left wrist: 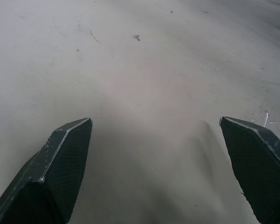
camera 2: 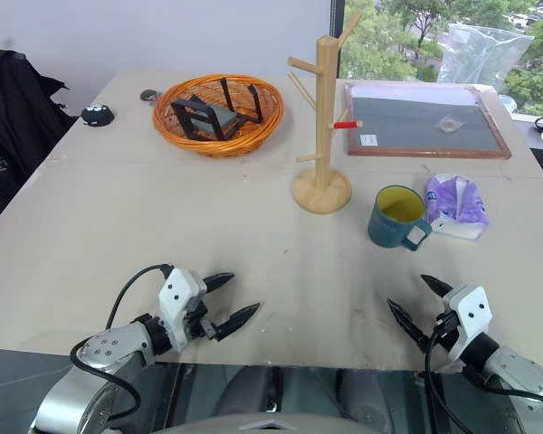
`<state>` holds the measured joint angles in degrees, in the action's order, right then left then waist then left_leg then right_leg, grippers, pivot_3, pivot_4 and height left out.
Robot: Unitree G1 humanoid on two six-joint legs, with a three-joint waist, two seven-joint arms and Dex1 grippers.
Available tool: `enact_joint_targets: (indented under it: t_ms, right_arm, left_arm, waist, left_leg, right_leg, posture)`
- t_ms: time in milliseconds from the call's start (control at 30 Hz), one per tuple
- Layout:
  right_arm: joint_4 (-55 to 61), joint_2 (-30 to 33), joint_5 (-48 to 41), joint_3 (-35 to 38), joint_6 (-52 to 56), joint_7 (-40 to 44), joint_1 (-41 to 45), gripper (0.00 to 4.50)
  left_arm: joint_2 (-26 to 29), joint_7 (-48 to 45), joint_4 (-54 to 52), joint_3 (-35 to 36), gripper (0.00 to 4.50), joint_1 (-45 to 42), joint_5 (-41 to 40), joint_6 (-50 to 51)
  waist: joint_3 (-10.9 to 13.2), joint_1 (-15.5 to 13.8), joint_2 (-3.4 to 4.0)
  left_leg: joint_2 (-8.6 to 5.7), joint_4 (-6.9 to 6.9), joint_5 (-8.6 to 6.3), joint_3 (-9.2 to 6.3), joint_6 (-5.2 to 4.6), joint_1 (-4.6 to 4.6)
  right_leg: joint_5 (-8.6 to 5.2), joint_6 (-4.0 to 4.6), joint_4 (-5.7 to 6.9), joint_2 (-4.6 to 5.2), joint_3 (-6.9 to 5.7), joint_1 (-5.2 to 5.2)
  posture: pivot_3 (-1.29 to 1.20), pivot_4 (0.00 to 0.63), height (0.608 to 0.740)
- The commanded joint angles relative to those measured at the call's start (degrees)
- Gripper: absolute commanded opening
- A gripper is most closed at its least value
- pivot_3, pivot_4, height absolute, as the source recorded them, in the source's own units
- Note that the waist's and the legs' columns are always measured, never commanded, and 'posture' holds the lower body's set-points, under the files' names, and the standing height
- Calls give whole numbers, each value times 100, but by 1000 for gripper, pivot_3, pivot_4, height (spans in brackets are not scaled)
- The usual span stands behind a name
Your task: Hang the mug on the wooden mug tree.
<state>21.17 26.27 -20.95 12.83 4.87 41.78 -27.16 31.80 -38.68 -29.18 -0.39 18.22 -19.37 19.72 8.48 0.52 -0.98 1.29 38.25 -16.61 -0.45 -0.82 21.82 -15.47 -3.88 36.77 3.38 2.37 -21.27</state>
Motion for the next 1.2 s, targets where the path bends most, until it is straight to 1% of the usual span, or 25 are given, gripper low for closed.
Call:
enact_joint_targets:
  t_ms: [33,233,633,767,833,900,1000,1067,1200]
  right_arm:
    - [-11,61,-184,91,-43,78,127,4434]
    - [85,179,-270,130,373,-43,308,4434]
    - [230,178,-245,203,526,-342,311,4434]
    - [359,26,-259,346,805,-882,487,4434]
    - [565,-80,-225,298,1062,-1222,566,4434]
    - [810,-281,-86,147,1463,-1781,752,4434]
    - [1081,-540,27,40,2002,-2401,1055,4434]
    - [1224,-680,75,28,2336,-2748,1272,4434]
    - [1287,-840,287,39,2808,-3304,1594,4434]
  left_arm:
    - [-64,28,-320,71,4500,44,-85,-110]
    - [-130,35,-349,73,4500,38,-168,-92]
    - [-129,-16,-267,51,4500,-114,-126,-179]
    - [-107,-57,-358,7,4500,-300,-188,-104]
    - [-42,-146,-414,-53,4500,-445,-197,-81]
    - [202,-445,-411,-230,4500,-800,-95,-80]
    - [557,-813,-300,-437,4500,-1348,-29,11]
    - [582,-892,-295,-461,4500,-1729,-270,262]
    - [628,-1129,-430,-501,4500,-2217,-722,714]
  waist:
    - [0,1,0]
    - [0,0,0]
    - [0,-5,0]
    - [0,-8,0]
    - [0,0,0]
    - [1,-3,-2]
    - [-1,-5,3]
    - [0,-3,2]
    - [0,6,1]
  left_leg:
    - [0,0,0,0,0,0]
    - [-1,1,0,-1,0,0]
    - [-2,1,0,0,0,1]
    - [-3,2,0,-1,0,1]
    - [-4,1,0,0,0,1]
    - [-4,1,0,-1,0,3]
    - [-5,2,0,-3,0,1]
    - [-5,2,0,-3,1,3]
    - [-6,4,1,-1,2,25]
  right_leg:
    - [0,0,0,0,0,0]
    - [0,0,1,0,0,0]
    - [0,0,1,-1,0,0]
    - [1,0,1,-1,-1,0]
    - [1,0,2,-1,0,0]
    - [1,0,2,-3,0,-3]
    - [1,1,5,-8,0,-2]
    - [1,0,4,-9,0,-2]
    - [2,-2,4,-9,3,-27]
  posture:
    - [0,150,737]
    - [0,150,737]
    - [0,150,737]
    - [0,150,737]
    - [0,150,737]
    - [0,150,737]
    - [0,150,737]
    - [0,150,737]
    - [0,150,737]
